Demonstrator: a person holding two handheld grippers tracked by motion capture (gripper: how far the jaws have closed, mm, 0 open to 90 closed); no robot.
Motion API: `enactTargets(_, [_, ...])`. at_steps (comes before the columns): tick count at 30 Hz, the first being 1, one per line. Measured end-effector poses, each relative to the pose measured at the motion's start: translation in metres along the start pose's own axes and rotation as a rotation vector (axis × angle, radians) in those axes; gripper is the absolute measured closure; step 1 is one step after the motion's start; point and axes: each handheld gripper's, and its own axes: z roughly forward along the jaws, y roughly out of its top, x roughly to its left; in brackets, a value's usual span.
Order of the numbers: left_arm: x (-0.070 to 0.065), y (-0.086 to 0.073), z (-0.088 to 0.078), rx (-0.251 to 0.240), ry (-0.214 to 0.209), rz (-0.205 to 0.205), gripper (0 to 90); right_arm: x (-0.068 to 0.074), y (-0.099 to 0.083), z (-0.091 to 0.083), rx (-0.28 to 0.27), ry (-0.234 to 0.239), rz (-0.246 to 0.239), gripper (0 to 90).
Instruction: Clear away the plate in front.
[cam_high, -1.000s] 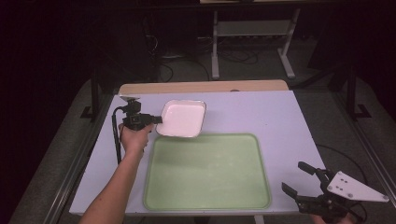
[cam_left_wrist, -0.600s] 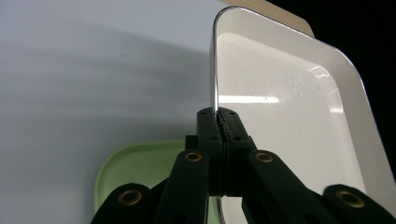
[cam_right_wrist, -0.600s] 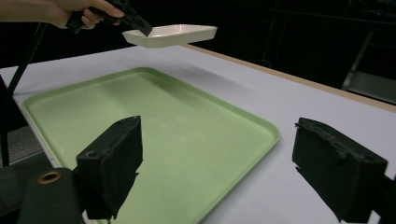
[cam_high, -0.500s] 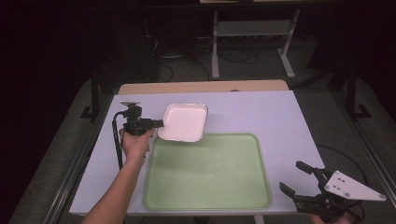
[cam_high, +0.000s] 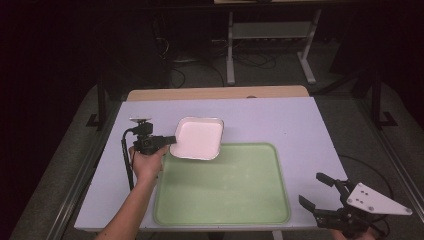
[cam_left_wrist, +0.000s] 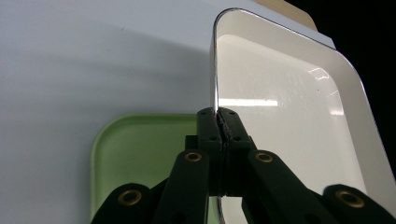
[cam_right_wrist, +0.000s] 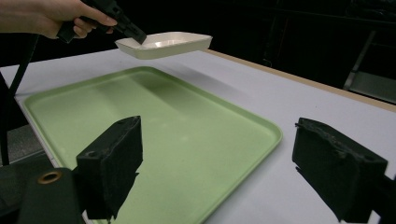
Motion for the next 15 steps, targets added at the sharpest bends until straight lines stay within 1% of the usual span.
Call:
enactTargets(7, [-0.003, -0.010, 0.000, -0.022, 0.012, -0.006, 89.0, -0.001, 0.000, -0.002, -0.001, -0.004, 0.004, 15.3])
enactTargets(9, [-0.003, -0.014, 0.000, -0.018, 0.017, -0.003, 89.0, 0.000, 0.000, -0.002, 0.000, -0.005, 0.002, 15.3])
enactTargets(10, [-0.004, -0.015, 0.000, -0.019, 0.018, -0.008, 89.0, 0.000, 0.000, -0.002, 0.001, -0.006, 0.000, 15.3])
enactTargets(15, [-0.004, -0.024, -0.001, -0.016, 0.014, -0.007, 89.0, 0.000, -0.001, -0.002, 0.002, -0.005, 0.002, 15.3])
